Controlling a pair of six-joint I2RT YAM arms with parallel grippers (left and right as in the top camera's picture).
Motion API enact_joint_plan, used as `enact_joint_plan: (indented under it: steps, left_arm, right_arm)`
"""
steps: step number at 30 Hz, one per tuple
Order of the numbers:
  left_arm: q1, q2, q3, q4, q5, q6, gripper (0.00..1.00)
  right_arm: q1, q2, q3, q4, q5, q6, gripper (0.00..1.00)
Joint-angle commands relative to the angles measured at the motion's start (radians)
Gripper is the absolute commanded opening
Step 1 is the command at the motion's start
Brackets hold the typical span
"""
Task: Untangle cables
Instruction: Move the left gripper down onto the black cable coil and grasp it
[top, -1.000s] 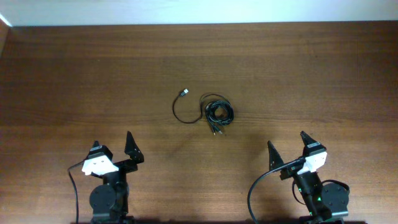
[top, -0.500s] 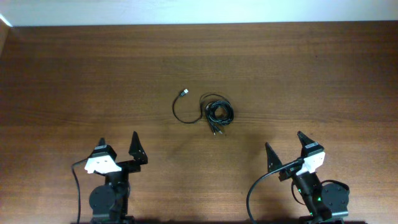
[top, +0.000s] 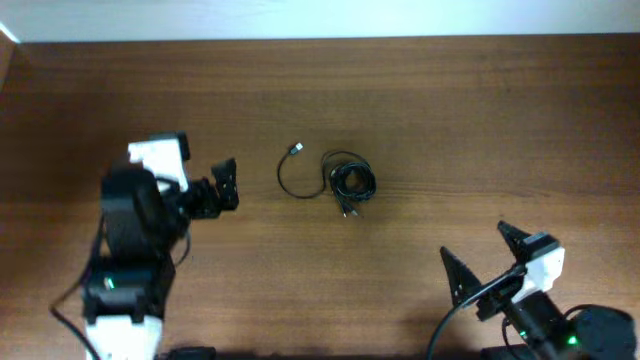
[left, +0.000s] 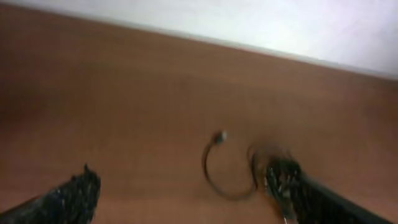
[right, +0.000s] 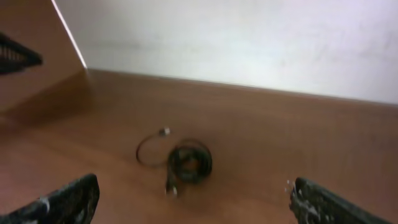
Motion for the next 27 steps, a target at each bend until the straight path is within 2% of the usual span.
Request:
enact_joint_plan:
  steps: [1,5,8,11,13,15,17,20,21,22,25,27]
  left_arm:
    - [-0.006,0.171,0.231,-0.156,0.055,0.065,0.99]
    - [-0.108,0.396,0.513,-0.346,0.054,0.113,0.99]
    - [-0.207,0.542,0.645,-0.382,0.055,0.113,0.99]
    - [-0.264,0.62,0.647,-0.312,0.089,0.109,0.99]
    - [-0.295,0.678,0.647,-0.275,0.126,0.108,0.99]
    - [-0.324,0.732,0.647,-0.266,0.124,0.101,0.99]
    - [-0.349,0.793,0.647,-0.266,0.111,0.053,0.99]
    - [-0.409,0.914,0.647,-0.265,0.009,-0.093,0.83]
    - [-0.43,0.954,0.647,-0.266,-0.031,-0.13,0.75]
    - [-0.447,0.984,0.647,-0.265,-0.057,-0.156,0.72]
    - [-0.477,1.034,0.647,-0.238,-0.072,-0.166,0.68]
    - [-0.496,1.076,0.646,-0.224,-0.127,-0.213,0.64]
  right_arm:
    - [0.005,0.154,0.176,-0.099,-0.01,0.01,0.99]
    - [0.005,0.479,0.502,-0.311,-0.009,0.009,0.99]
    - [0.005,0.703,0.689,-0.456,-0.008,0.008,0.99]
    - [0.005,0.862,0.73,-0.485,-0.037,0.01,0.99]
    - [0.005,0.981,0.73,-0.486,-0.194,0.009,0.99]
    - [0.005,1.069,0.73,-0.489,-0.233,0.001,0.99]
    - [0.005,1.117,0.73,-0.484,-0.231,0.002,0.99]
    - [-0.026,1.122,0.73,-0.485,-0.098,0.087,1.0]
    - [-0.047,1.122,0.73,-0.489,-0.089,0.093,0.98]
    - [-0.071,1.122,0.73,-0.497,-0.089,0.094,0.96]
    - [-0.136,1.122,0.73,-0.521,-0.089,0.105,0.96]
    - [-0.166,1.122,0.73,-0.531,-0.089,0.105,0.96]
